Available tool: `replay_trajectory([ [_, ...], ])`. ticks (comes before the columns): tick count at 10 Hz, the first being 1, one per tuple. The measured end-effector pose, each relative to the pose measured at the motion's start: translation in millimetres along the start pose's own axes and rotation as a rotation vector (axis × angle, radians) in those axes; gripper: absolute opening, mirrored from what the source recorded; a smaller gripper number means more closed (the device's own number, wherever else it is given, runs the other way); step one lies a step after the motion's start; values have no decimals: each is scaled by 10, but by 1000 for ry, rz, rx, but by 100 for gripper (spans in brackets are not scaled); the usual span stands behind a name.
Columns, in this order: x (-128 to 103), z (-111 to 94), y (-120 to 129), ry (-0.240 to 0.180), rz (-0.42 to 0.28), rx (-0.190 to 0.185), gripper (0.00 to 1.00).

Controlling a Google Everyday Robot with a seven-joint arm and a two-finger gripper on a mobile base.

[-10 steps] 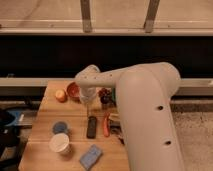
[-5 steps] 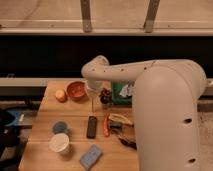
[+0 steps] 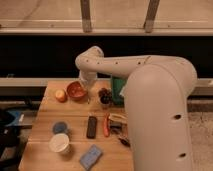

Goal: Place fork in red bowl

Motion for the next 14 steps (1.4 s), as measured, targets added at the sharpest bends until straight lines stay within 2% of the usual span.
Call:
replay_trajectory([
  [4, -447, 53, 525, -21, -131, -57, 0],
  [6, -563, 134, 652, -22, -171, -93, 0],
  [8, -621, 281, 631, -20, -180, -133, 1],
  [9, -640, 370, 587, -16, -177, -144, 7],
  [11, -659, 584, 483, 3, -171, -161, 27],
  [14, -649, 790, 388, 36, -162, -168, 57],
])
